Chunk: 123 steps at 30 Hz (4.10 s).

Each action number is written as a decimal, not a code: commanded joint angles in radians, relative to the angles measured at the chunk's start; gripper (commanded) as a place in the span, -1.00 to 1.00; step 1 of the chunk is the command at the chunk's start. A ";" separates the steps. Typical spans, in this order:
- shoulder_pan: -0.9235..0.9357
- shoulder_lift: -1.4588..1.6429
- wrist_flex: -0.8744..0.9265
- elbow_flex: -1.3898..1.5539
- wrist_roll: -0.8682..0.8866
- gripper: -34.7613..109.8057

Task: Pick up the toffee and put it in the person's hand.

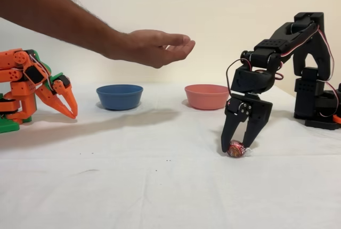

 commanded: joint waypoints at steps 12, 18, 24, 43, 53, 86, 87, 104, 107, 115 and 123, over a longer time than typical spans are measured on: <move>-0.028 0.106 0.038 -0.071 -0.046 -0.29; -0.017 0.170 0.066 -0.077 -0.066 -0.27; -0.003 0.238 0.095 -0.074 -0.080 -0.27; 0.149 0.540 0.127 0.000 -0.143 -0.26; 0.281 0.601 0.135 -0.049 -0.181 -0.26; 0.511 0.295 0.031 -0.437 -0.219 -0.25; 0.514 0.287 0.023 -0.445 -0.218 -0.25; 0.520 0.229 0.009 -0.495 -0.222 -0.23; 0.518 0.239 0.011 -0.489 -0.235 -0.21; 0.517 0.278 0.032 -0.463 -0.258 -0.20; 0.514 0.370 0.067 -0.390 -0.270 -0.20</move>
